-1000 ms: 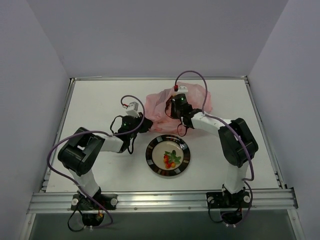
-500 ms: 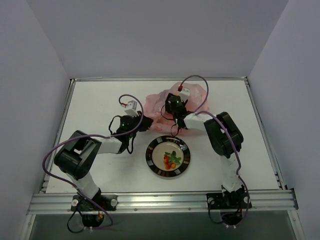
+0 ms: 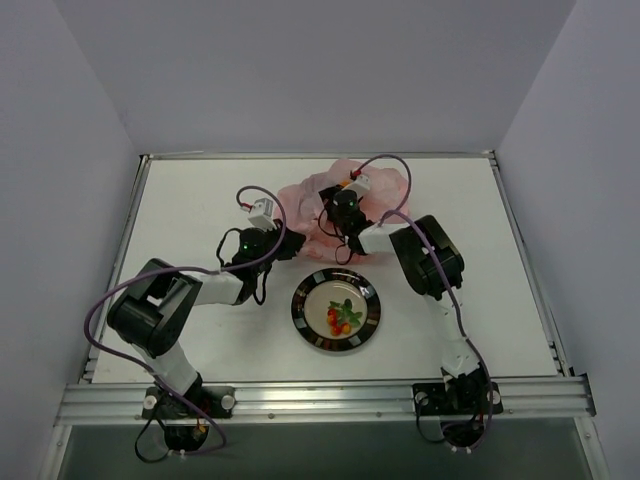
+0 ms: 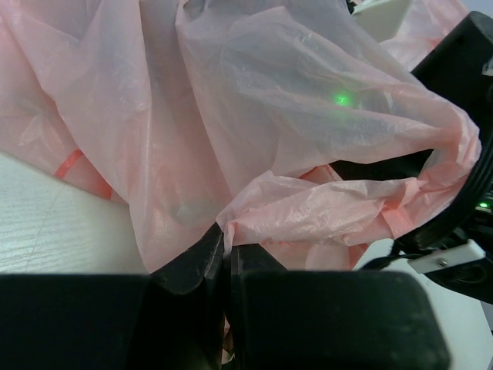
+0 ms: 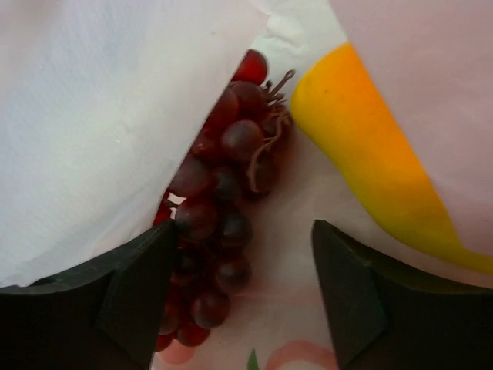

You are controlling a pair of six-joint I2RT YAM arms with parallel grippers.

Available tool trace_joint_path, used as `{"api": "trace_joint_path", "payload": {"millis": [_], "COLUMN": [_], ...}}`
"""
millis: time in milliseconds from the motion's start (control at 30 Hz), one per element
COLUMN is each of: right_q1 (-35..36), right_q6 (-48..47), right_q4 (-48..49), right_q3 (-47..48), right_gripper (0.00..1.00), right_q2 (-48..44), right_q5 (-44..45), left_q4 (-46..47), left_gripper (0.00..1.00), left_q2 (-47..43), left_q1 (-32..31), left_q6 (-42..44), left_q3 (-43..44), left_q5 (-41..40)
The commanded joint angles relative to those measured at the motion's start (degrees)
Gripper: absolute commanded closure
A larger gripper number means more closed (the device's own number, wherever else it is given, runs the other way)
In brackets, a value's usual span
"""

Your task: Take the fake fruits out of the plastic bag

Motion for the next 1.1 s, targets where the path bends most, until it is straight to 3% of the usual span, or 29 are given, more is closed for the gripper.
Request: {"api": "trace_joint_path", "payload": {"millis": [0, 167, 200, 267, 400, 533, 867, 1067], "right_q1": [-0.35, -1.49, -1.58, -1.76, -2.37, -2.29, -1.85, -1.85], "right_q6": [1.91, 5.15, 5.94, 7.0, 7.44, 5.09, -7.05, -7.76], "right_q4": [8.86, 18.25, 19.5, 22.22, 22.32, 21.36, 2.38, -0.52], "right_q3": [3.86, 3.61, 2.82, 1.94, 1.76, -1.48, -14.4, -20.3], "right_gripper": [0.37, 0.63, 0.78, 0.81, 1.0, 1.0, 1.0, 1.0], "right_q2": [1.97, 4.0, 4.09, 4.0, 3.56, -1.69, -19.55, -28.51], "right_q5": [-6.67, -14.93, -15.82, -16.44, -16.88, -17.76, -14.24, -14.33], "left_q4": [2.32, 2.14, 2.14, 2.06, 1.97, 0.91, -4.09, -7.87], "left_gripper": [0.98, 0.98, 0.98, 0.98, 0.98, 0.98, 0.98, 0.98], "left_q2": [-1.35, -1.26, -1.26, -1.17, -1.61, -2.58, -5.56, -7.41], "left_q1": [0.54, 0.8, 0.8, 0.98, 1.07, 1.33, 2.03, 2.03], "left_q6": [0.57, 0.92, 0.92, 1.09, 1.53, 1.89, 1.36, 2.59], "left_q3": [0.39, 0.3, 0.3, 0.3, 0.39, 0.48, 3.99, 4.43], "left_q5": [-0.07, -0.34, -0.42, -0.77, -1.21, -3.32, -6.13, -8.6]}}
